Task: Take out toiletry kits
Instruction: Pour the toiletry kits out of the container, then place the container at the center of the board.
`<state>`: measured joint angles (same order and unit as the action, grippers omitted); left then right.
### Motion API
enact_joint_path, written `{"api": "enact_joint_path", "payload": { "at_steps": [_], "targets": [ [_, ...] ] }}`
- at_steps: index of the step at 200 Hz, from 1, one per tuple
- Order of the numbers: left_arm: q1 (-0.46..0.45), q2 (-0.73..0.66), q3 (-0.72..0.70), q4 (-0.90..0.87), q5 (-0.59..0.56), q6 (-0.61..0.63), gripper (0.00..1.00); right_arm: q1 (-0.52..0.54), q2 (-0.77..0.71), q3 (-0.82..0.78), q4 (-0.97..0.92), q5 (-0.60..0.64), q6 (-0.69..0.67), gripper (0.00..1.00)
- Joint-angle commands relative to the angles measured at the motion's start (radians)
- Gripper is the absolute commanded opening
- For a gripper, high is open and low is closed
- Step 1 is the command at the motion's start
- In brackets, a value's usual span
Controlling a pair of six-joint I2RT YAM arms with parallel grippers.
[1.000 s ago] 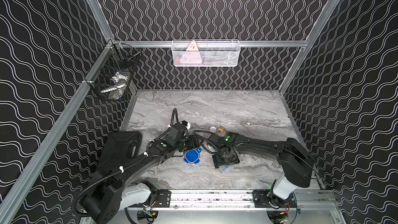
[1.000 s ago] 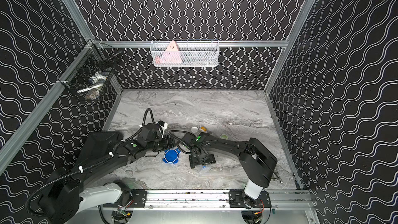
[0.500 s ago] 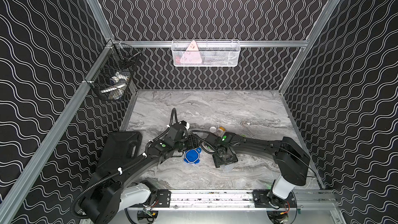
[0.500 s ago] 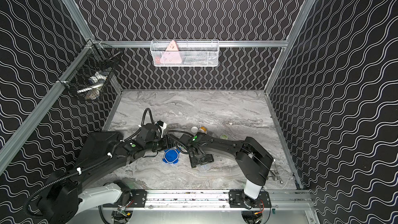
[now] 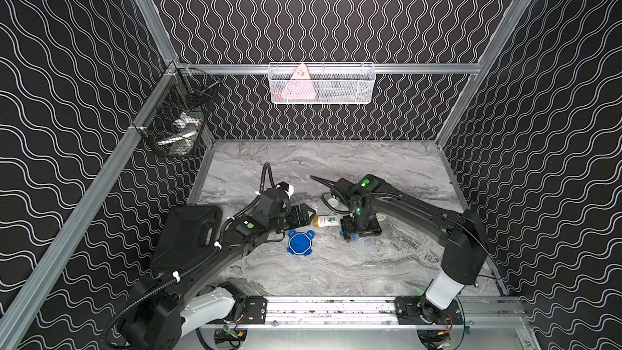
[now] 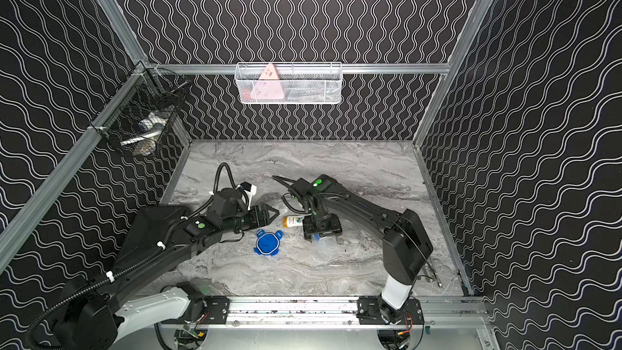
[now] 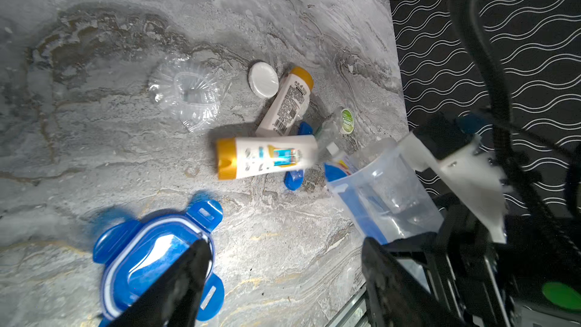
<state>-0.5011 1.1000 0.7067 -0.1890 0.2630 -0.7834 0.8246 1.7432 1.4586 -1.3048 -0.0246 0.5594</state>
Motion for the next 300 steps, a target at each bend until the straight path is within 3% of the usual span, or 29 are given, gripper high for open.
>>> {"api": "enact_joint_path", "payload": {
  "at_steps": [1,44,104,147,176,212,246,275,300],
  "targets": [
    [0.006,-0.011,0.008,-0.035,-0.014,0.031,0.8,-0.001,-0.013,-0.023,-0.066,-0.05,-0.02,0.66],
    [0.01,0.016,0.001,-0.005,0.005,0.024,0.8,-0.002,-0.14,-0.143,-0.086,-0.049,0.026,0.66],
    [0.01,-0.002,0.016,-0.043,-0.004,0.033,0.8,-0.018,-0.06,0.046,-0.102,-0.021,-0.006,0.66],
    [0.011,0.007,0.006,-0.033,0.0,0.031,0.81,-0.012,-0.2,-0.233,-0.023,-0.072,0.051,0.66],
    [0.01,0.017,-0.001,-0.009,0.02,0.013,0.8,-0.014,-0.269,-0.255,-0.031,-0.045,0.071,0.67],
    [0.011,-0.013,0.032,-0.061,0.013,0.03,0.81,-0.021,-0.274,-0.205,0.113,0.081,0.102,0.67],
    [0.012,-0.046,0.07,-0.15,-0.014,0.075,0.81,-0.021,-0.42,-0.317,0.339,0.302,0.189,0.69],
    [0.013,-0.052,0.067,-0.159,-0.017,0.079,0.81,-0.021,-0.628,-0.553,0.545,0.496,0.252,0.72],
    [0.012,-0.053,0.049,-0.152,-0.013,0.064,0.81,-0.024,-0.743,-0.742,0.735,0.58,0.276,0.74]
  ]
}}
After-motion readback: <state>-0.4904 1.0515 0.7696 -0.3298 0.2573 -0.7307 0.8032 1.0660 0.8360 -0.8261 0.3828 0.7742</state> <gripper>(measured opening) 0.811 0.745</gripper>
